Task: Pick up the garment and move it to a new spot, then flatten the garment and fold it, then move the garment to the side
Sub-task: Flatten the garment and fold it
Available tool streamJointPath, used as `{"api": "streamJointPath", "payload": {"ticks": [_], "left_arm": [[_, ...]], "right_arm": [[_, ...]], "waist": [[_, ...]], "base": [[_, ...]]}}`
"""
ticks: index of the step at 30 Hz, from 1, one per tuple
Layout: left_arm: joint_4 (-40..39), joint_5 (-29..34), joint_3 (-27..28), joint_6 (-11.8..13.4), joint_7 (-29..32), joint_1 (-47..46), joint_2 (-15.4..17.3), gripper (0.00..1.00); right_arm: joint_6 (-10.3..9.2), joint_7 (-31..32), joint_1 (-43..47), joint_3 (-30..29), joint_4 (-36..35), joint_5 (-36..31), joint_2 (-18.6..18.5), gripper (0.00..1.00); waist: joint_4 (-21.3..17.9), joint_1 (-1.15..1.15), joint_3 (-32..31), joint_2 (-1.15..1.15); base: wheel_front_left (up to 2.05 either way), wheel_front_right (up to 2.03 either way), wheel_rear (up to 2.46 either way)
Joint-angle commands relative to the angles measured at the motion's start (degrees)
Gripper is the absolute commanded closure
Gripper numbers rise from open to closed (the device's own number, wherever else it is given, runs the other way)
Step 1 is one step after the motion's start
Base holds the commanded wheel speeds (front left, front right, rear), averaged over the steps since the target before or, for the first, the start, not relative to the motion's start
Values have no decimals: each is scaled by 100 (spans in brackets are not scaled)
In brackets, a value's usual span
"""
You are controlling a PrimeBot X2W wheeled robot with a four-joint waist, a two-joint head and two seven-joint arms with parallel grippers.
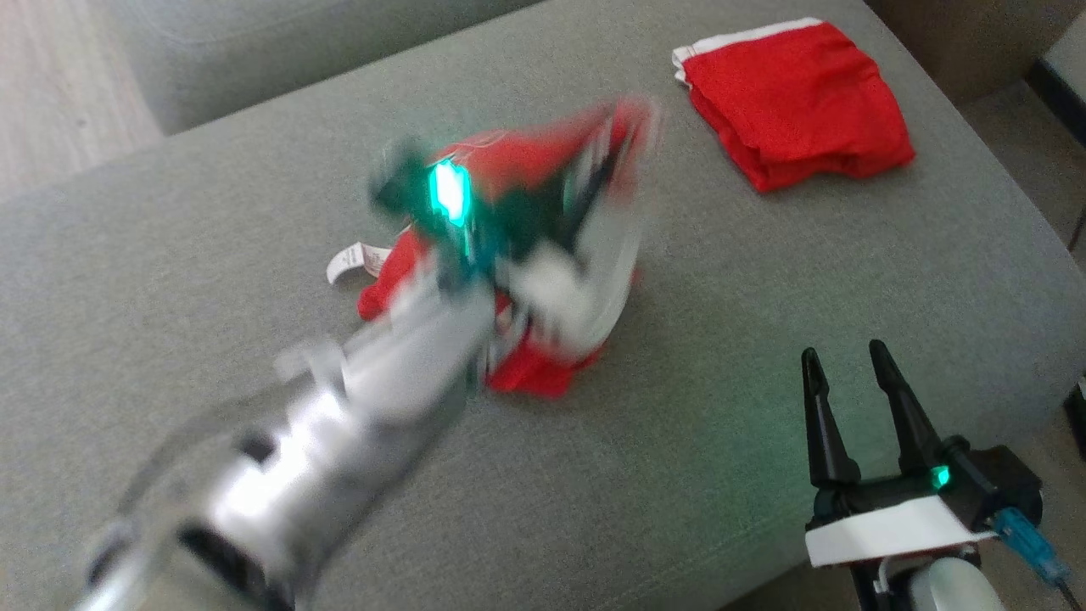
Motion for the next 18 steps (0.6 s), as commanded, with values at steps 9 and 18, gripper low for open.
{"api": "streamJointPath", "payload": {"ticks": [9,18], "left_arm": [[-160,-564,1994,236,-295,-3109,61,100],[-78,-838,2991,293,-298,-205,962,100]], "right_arm": [[37,-22,51,112,-160,-79,-47,0],[37,-22,223,-65,-213,-77,-47,0]], "waist": [[475,0,-399,0],[1147,0,-553,0]], "base": [[0,0,0],[0,0,0]]}}
